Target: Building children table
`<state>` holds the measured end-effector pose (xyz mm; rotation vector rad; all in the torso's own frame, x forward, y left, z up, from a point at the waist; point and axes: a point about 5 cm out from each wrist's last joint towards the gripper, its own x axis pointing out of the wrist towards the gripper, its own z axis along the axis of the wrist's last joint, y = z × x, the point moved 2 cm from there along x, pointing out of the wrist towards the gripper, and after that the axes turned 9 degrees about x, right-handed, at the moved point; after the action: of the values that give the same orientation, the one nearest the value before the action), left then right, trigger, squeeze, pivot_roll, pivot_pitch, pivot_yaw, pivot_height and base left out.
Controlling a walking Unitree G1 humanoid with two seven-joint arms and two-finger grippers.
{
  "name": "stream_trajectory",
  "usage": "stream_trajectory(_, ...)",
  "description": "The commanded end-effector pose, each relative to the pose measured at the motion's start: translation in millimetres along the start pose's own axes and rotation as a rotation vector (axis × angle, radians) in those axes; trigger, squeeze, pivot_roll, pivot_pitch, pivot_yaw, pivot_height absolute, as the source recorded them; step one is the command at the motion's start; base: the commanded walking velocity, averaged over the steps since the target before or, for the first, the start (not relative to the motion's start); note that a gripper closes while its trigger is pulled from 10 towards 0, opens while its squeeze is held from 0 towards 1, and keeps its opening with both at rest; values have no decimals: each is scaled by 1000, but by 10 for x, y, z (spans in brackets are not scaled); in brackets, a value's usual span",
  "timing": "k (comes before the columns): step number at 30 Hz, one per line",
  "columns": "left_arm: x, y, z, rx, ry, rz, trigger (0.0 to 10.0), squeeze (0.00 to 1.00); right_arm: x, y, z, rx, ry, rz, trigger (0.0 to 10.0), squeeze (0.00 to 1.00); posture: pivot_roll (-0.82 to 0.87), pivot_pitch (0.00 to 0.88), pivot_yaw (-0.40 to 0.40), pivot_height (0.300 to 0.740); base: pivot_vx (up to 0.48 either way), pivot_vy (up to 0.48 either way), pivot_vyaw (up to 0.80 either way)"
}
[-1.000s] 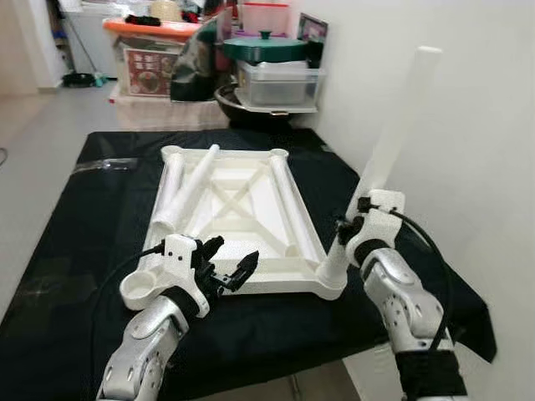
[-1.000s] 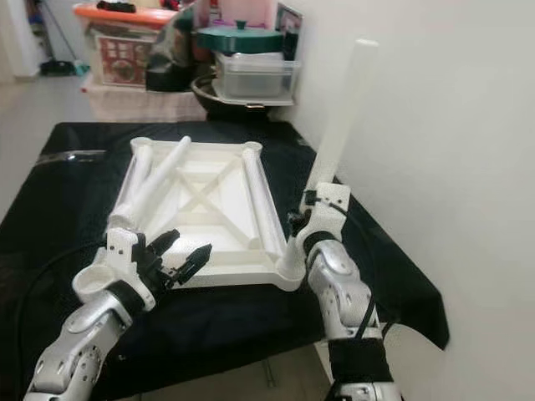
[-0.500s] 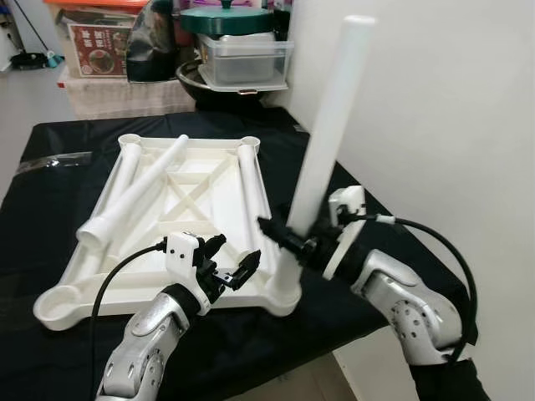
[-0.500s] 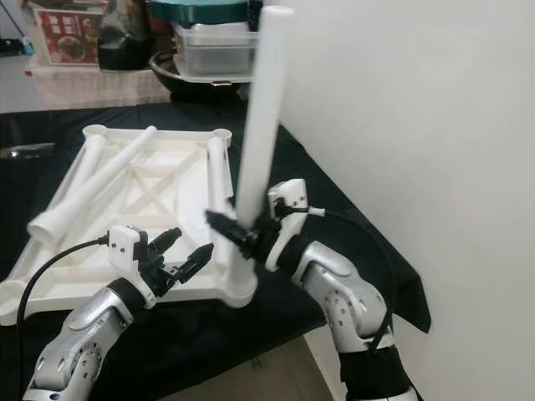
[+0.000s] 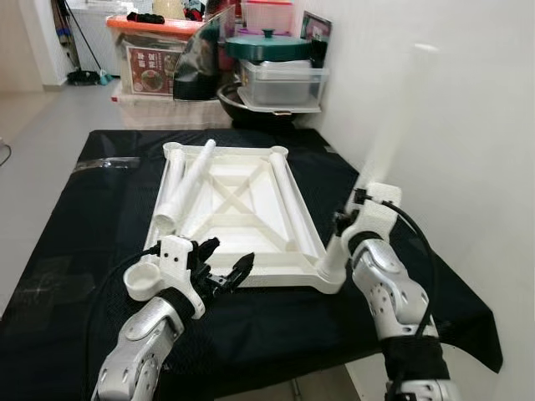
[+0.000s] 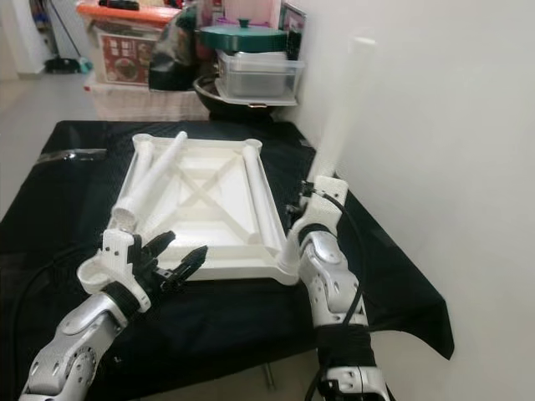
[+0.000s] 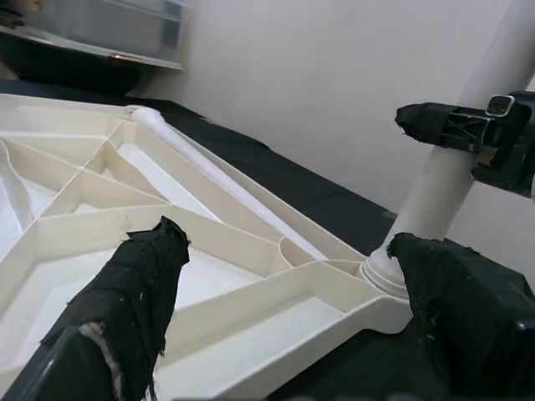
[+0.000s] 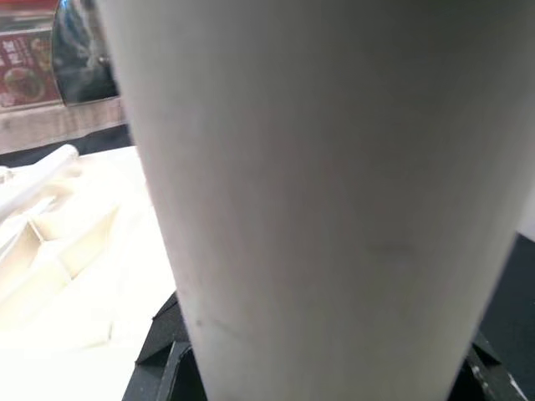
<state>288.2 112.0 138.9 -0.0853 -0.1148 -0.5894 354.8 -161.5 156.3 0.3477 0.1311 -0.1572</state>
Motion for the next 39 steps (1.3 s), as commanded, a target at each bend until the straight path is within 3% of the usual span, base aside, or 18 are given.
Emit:
stream_trajectory(1,20,-22,17,-4,-4,-11,10000,0,-56,-129,-362,-1,178,-2,10000,0,61,0,-98,740,0,0,0)
stream_trajectory(2,25,-20,14,-4,-4,-11,10000,0,-77,32,-268,27,145,132,10000,475,61,0,-100,740,0,0,0)
stream_trajectory(3,25,-20,14,-4,-4,-11,10000,0,-77,32,-268,27,145,132,10000,475,61,0,-100,740,0,0,0)
stream_trajectory(4,28,-18,12,-4,-4,-10,10000,0,-112,207,-154,65,112,297,10000,1000,60,0,-100,740,0,0,0)
stream_trajectory(8,33,-16,8,-4,-5,-9,10000,0,-172,367,-64,78,114,479,10000,1000,64,0,-102,740,0,0,0)
stream_trajectory(9,37,-14,4,-3,-4,-8,10000,0,-233,481,14,74,120,635,10000,0,63,0,-100,740,0,0,0)
stream_trajectory(15,41,-17,-5,-5,-3,-11,10000,0,-589,630,135,-61,169,1099,10000,0,62,0,-99,740,0,0,0)
stream_trajectory(17,40,-18,-7,-6,-2,-12,10000,0,-643,635,0,-101,214,1136,2431,0,64,0,-101,740,0,0,0)
stream_trajectory(19,41,-18,-7,-6,-2,-12,10000,0,-659,636,-45,-106,230,1143,2431,0,64,0,-101,740,0,0,0)
stream_trajectory(20,40,-20,-7,-5,-2,-11,10000,0,-609,631,-107,-126,231,1094,0,0,70,0,-104,740,0,0,0)
stream_trajectory(24,38,-22,-8,-5,-1,-11,10000,0,-329,557,-181,-99,220,825,0,0,70,0,-104,740,0,0,0)
stream_trajectory(25,24,-26,-9,-7,0,-11,10000,0,36,177,-215,-18,183,337,0,0,69,0,-101,740,0,0,0)
stream_trajectory(28,1,-28,-8,-7,0,-9,10000,0,93,-350,-295,59,164,-102,0,0,72,0,-101,740,0,0,0)
stream_trajectory(32,-10,-26,-4,-5,-1,-6,10000,0,-22,-532,-364,57,166,-232,0,0,71,0,-100,740,0,0,0)
stream_trajectory(33,-14,-29,1,-5,-2,-6,10000,0,-68,-423,-393,56,183,-170,10000,0,66,0,-97,740,0,0,0)
stream_trajectory(37,-20,-45,19,-5,-6,-7,10000,0,-133,-79,-376,71,187,37,10000,0,63,0,-93,740,0,0,0)
stream_trajectory(38,-21,-62,26,-5,-9,-10,10000,0,-163,92,-301,87,144,137,10000,682,61,0,-96,740,0,0,0)
stream_trajectory(39,-20,-71,33,-5,-14,-10,10000,0,-179,233,-221,110,113,236,10000,1000,58,0,-99,740,0,0,0)
